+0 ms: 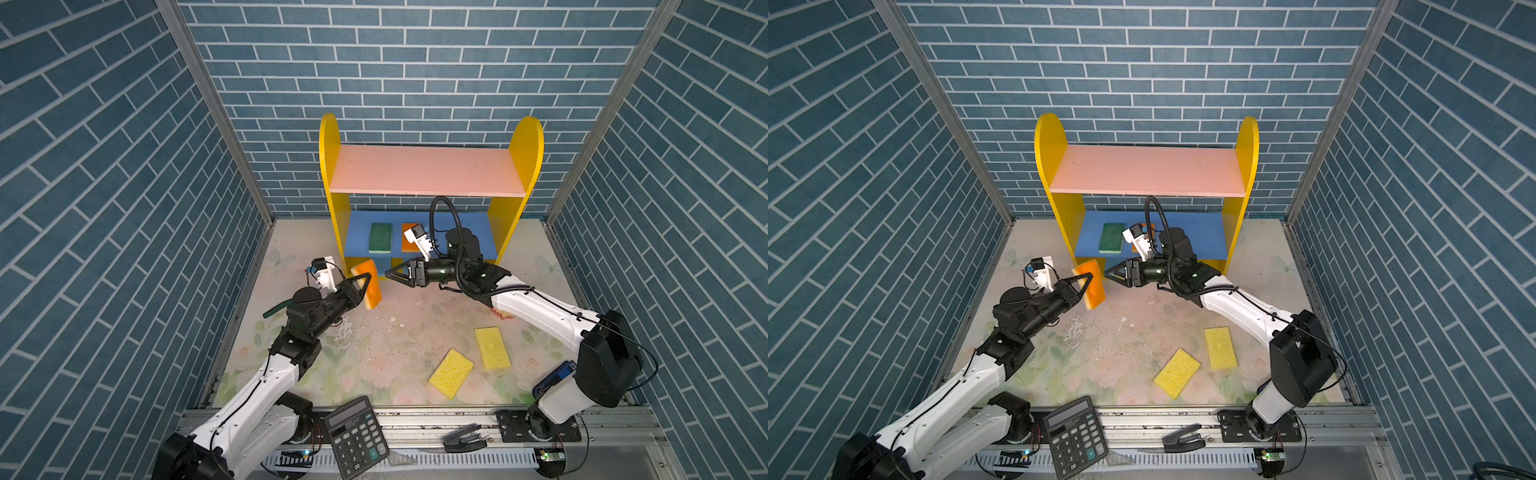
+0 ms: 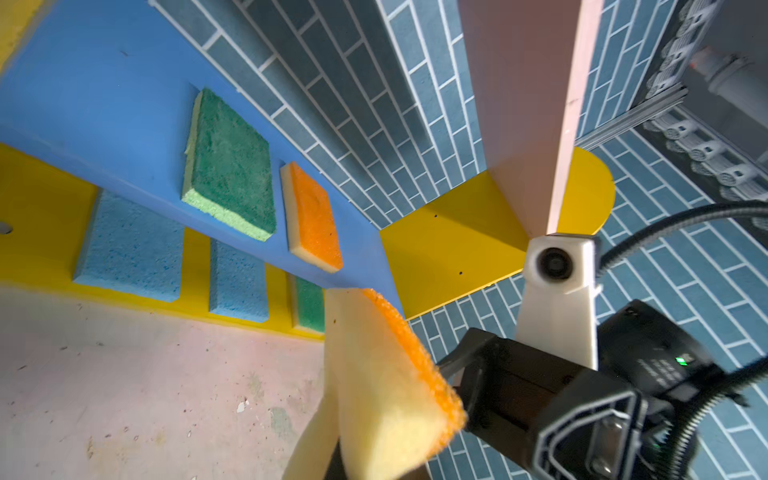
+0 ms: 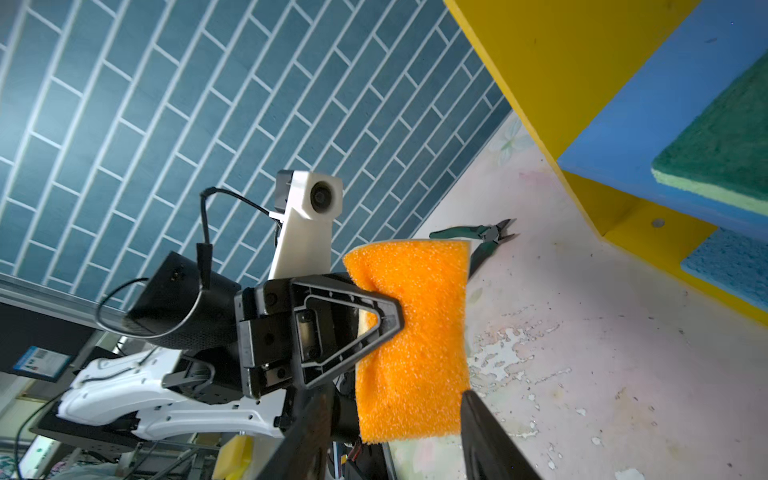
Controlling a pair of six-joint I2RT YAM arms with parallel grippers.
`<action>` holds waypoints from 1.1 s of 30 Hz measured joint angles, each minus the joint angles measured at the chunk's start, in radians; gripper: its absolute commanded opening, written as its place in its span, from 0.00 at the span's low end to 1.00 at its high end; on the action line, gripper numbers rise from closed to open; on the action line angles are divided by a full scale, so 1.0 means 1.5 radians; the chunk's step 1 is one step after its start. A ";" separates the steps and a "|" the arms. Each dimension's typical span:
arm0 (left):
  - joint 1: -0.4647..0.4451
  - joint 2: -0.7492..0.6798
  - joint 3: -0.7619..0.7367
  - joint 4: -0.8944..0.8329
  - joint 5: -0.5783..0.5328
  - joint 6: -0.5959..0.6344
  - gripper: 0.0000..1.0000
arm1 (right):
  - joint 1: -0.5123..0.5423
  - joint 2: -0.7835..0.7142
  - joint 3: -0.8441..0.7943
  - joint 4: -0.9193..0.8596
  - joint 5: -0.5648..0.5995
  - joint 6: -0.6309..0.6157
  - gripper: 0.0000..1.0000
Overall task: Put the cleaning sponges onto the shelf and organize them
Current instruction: 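Turn the sponge between both grippers so its orange side faces up, then carry the yellow-and-orange sponge onto the blue board with the right gripper while the left withdraws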
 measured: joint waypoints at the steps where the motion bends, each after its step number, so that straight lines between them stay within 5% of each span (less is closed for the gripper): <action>1: 0.006 0.006 -0.005 0.030 0.009 -0.013 0.09 | -0.009 0.001 -0.014 0.034 -0.010 0.030 0.57; 14: 0.034 0.245 -0.026 0.486 0.090 -0.257 0.05 | 0.005 0.014 -0.061 0.219 -0.018 0.165 0.64; 33: 0.043 0.241 -0.020 0.563 0.105 -0.318 0.05 | 0.020 0.110 -0.061 0.344 -0.011 0.234 0.60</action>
